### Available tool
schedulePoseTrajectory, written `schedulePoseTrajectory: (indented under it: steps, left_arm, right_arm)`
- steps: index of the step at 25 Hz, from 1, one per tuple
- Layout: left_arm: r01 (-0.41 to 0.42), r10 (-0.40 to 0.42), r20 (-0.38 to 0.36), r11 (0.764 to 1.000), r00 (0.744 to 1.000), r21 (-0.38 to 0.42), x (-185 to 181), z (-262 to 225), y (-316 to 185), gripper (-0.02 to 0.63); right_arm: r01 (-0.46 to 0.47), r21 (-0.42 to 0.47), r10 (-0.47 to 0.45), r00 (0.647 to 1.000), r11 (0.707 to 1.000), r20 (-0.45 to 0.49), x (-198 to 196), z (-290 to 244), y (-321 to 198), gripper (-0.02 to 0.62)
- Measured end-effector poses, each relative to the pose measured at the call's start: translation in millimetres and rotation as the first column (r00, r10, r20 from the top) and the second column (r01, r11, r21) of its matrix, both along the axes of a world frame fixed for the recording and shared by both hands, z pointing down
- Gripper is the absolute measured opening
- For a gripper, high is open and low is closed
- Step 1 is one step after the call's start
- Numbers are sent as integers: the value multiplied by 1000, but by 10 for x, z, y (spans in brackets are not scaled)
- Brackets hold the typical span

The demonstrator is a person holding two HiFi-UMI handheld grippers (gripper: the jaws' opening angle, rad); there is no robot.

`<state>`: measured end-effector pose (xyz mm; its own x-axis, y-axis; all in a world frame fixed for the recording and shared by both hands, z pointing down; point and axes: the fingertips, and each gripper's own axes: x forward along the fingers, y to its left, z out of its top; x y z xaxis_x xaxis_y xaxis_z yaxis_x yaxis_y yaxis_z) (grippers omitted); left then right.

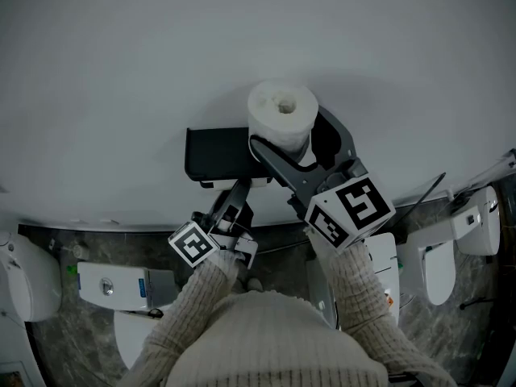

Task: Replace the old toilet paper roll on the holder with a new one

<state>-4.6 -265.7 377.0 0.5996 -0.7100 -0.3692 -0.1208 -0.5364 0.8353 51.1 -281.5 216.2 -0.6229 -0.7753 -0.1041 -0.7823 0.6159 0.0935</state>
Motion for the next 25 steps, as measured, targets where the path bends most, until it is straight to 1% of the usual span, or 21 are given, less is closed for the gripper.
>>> schedulePoseTrajectory:
  steps: [4,10,14,18,21,25]
  left_arm:
    - [-16,16,3,1000,1000,0,99,-14,-1,179]
    - [-39,39,8,999,999,0,118,5,-1,179]
    - [-61,61,8,998,998,9,135,45,-14,179]
    - [-87,87,3,996,996,-3,164,100,-28,179]
    - [-90,89,20,995,996,32,175,53,-34,179]
    - [-112,112,20,994,994,18,178,100,-42,179]
  right_arm:
    - [-23,10,22,1000,1000,16,155,-52,12,416]
    - [-73,16,72,997,997,33,310,-52,32,416]
    - [-107,5,107,993,994,48,381,28,28,416]
    - [-136,-7,136,989,991,61,447,105,26,416]
    - [-156,-14,156,986,988,63,500,153,44,416]
    - [-180,-27,182,981,983,66,517,228,66,416]
